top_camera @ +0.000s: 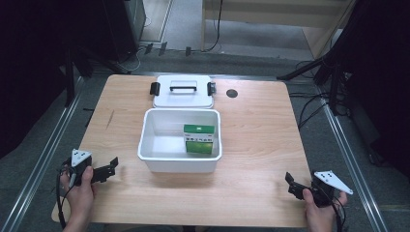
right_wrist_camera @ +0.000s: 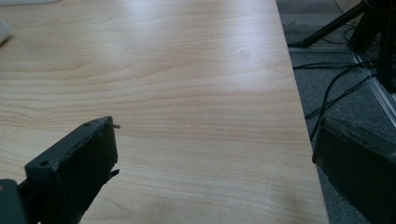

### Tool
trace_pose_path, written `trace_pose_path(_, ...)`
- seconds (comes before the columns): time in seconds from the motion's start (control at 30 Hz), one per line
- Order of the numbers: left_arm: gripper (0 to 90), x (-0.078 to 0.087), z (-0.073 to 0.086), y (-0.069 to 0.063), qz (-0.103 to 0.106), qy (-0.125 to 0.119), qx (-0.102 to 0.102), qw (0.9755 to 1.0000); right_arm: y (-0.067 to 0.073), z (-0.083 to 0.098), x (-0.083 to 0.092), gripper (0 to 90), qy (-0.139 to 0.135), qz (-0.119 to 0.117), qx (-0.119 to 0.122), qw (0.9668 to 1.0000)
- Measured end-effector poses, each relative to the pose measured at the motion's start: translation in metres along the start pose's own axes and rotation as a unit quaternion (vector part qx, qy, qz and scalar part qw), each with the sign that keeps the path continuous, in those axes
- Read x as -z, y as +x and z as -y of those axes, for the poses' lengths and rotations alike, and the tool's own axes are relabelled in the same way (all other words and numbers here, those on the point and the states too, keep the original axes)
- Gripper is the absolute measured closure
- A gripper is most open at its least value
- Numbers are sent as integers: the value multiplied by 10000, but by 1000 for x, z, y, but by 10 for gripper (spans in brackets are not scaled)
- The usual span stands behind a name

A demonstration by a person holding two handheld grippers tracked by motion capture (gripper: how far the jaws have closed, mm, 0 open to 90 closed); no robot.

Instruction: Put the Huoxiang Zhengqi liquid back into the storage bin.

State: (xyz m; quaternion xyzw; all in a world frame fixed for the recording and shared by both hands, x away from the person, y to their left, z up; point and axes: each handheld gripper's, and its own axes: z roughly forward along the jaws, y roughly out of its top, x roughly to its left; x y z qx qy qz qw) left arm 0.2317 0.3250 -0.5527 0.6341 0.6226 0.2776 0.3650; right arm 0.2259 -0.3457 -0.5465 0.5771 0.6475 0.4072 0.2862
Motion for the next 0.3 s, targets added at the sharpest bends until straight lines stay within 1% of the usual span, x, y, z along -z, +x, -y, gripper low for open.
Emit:
trace_pose_path(0.27, 6, 0, 0, 0, -3, 20, -26, 10000, 2, -1, -2, 0, 84, 12, 97, 9999)
trace_pose_path(0.3, 6, 0, 0, 0, -4, 21, -28, 10000, 2, -1, -2, 0, 126, 43, 72, 9999)
